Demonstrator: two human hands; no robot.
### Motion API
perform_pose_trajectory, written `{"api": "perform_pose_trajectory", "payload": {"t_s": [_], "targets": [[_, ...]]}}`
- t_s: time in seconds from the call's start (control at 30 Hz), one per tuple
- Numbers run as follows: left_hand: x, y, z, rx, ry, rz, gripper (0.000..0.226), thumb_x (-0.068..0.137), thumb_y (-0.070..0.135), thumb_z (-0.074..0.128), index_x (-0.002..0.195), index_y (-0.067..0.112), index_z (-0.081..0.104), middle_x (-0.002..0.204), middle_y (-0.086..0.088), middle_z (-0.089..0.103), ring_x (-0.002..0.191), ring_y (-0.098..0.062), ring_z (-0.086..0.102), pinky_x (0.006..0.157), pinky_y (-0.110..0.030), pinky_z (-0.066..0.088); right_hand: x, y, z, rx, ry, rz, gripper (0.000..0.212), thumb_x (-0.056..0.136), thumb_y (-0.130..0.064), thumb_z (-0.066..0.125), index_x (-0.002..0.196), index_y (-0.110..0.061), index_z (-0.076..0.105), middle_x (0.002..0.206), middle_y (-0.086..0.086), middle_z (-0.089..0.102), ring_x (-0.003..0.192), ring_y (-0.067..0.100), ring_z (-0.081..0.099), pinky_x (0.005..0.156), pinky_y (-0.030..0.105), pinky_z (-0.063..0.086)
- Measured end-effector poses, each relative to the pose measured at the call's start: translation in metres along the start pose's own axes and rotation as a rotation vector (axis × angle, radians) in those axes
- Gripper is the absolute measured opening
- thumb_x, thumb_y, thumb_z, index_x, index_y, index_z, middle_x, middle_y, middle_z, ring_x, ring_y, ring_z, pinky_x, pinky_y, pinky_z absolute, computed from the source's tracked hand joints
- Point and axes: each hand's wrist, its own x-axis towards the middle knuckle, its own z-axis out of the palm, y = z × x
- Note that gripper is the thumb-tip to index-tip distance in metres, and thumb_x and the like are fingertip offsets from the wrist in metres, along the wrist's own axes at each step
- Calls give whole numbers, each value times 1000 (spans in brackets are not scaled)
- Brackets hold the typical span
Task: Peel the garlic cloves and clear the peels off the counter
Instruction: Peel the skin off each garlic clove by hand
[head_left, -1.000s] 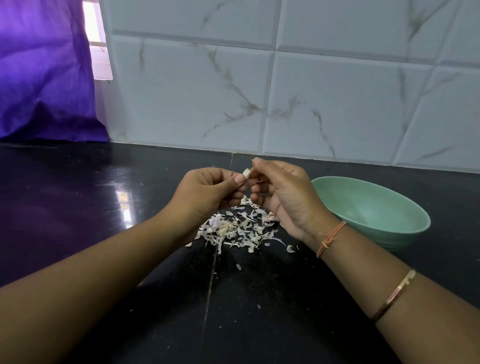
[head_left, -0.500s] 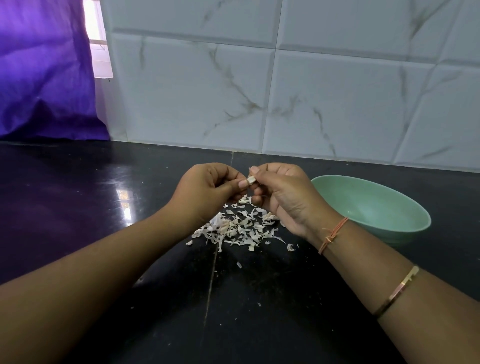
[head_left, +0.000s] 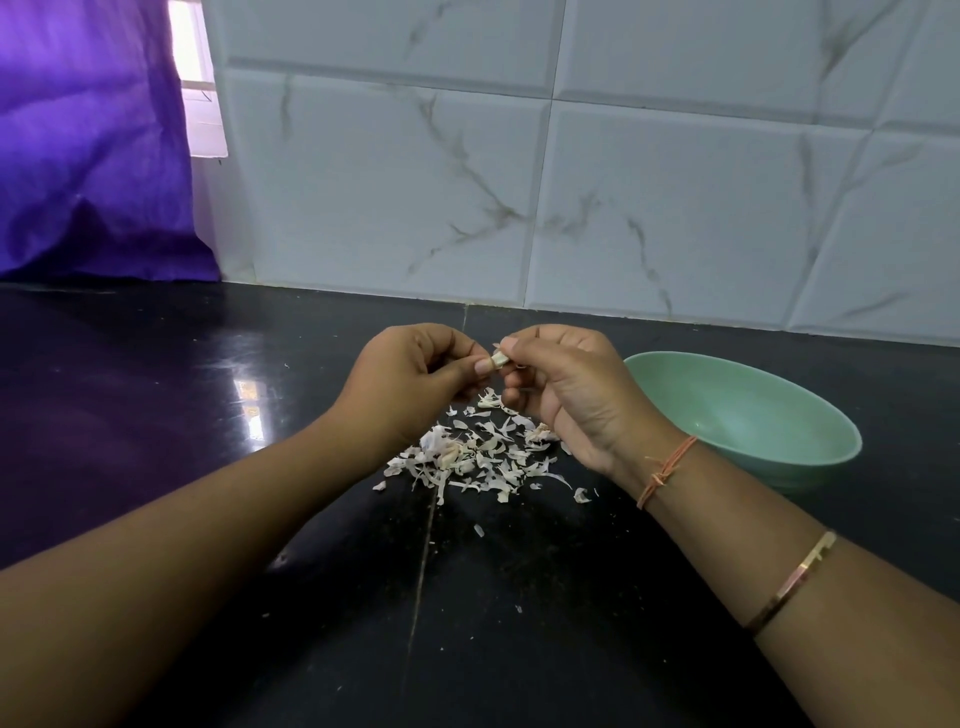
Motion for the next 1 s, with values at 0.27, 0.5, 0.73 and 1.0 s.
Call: {"api": "perform_pose_trajectory", "payload": {"t_s": [0.27, 0.5, 0.73, 1.0], "targets": [[0, 0, -1, 19, -1, 73, 20, 83, 11, 65, 71, 26, 64, 56, 15, 64, 57, 0, 60, 68, -23, 53, -1, -4, 0, 210, -18, 116, 21, 89, 1, 50, 69, -3, 56, 55, 4, 51, 48, 7, 46, 45, 17, 44], [-1, 1, 0, -39, -17, 79, 18, 82, 9, 65, 72, 23, 65, 58, 13, 66, 60, -1, 60, 66, -20, 54, -1, -4, 2, 262, -33, 191, 24, 92, -3, 48, 69, -5, 54, 57, 3, 46, 47, 6, 41, 41, 15, 39], [0, -1, 0, -95, 2, 47, 16, 83, 6, 64, 72, 19, 65, 55, 11, 64, 57, 0, 60, 63, -15, 52, 0, 0, 3, 67, 95, 141, 35, 95, -17, 48, 60, -13, 44, 54, 0, 38, 43, 7, 31, 42, 19, 34], [0, -2, -3, -5, 109, 36, 16, 79, 11, 70, 72, 24, 66, 64, 4, 66, 61, -5, 60, 71, -28, 54, -3, 1, 3, -22, 45, 39, 23, 87, -27, 62, 75, -7, 60, 66, 3, 56, 57, 10, 51, 54, 21, 48]]}}
